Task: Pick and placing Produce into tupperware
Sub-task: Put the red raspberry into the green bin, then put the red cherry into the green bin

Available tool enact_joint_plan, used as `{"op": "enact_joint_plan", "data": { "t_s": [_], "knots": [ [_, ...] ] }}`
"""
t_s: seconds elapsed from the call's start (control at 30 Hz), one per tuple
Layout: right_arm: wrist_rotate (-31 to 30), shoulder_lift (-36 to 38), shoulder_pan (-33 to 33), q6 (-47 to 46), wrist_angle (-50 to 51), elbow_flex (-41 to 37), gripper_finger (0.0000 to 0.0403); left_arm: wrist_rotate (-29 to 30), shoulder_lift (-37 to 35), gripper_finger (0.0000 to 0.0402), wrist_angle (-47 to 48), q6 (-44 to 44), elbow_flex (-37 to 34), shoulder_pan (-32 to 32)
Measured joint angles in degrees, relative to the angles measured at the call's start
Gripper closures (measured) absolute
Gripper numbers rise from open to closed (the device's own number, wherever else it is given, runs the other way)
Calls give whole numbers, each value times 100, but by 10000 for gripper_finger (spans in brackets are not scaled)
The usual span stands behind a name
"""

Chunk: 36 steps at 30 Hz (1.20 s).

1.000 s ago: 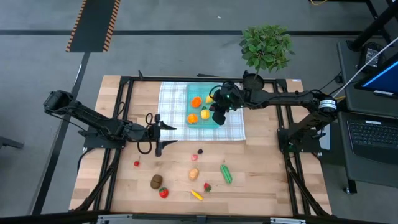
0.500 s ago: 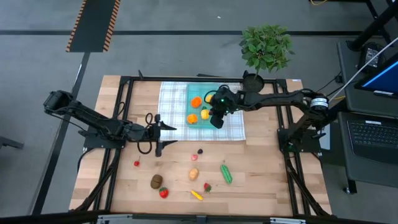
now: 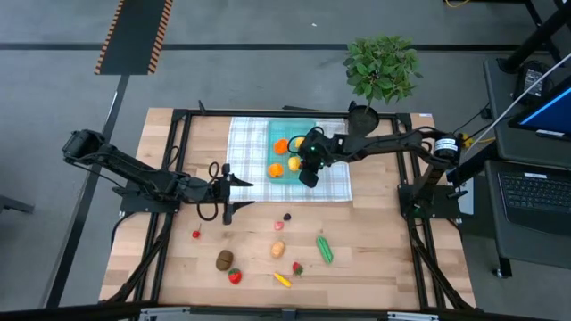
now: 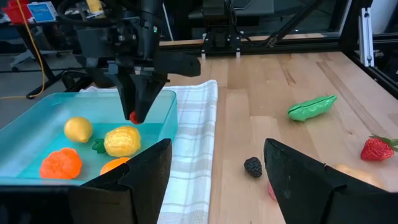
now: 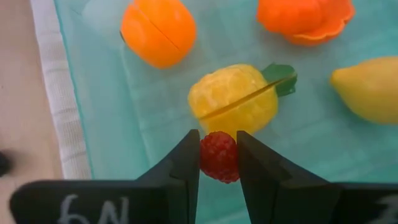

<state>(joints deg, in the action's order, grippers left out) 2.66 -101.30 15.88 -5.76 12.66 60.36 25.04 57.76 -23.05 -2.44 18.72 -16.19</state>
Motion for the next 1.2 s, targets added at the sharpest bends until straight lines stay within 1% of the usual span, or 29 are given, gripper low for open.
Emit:
{"op": "enact_joint_plan", "data": {
  "t_s": [0.2,0.33,0.47,0.8,0.9,1.0,1.1,1.17,1.2],
  "knots": [
    [2,0,0,-138,1,0,263,0,0,154,0,0,0,-2],
    [2,0,0,-137,1,0,242,0,0,154,0,0,0,-2],
    [3,1,0,-147,-31,0,234,0,0,154,0,0,0,-1],
    [44,350,0,-295,-111,-2,238,-2,0,154,0,0,0,0],
    [31,658,-114,-165,-112,-4,238,-2,0,154,2,0,0,-2],
    [-29,1135,-437,30,-155,-4,238,0,0,154,2,0,0,-2],
    [-421,1682,-894,338,-450,-143,238,-2,0,154,5,1,0,0],
    [-697,2083,-1180,481,-755,-389,238,-2,0,154,8,0,0,-1],
    [-743,2274,-1311,544,-960,-535,238,-2,0,154,5,0,0,-2]
  ]
}}
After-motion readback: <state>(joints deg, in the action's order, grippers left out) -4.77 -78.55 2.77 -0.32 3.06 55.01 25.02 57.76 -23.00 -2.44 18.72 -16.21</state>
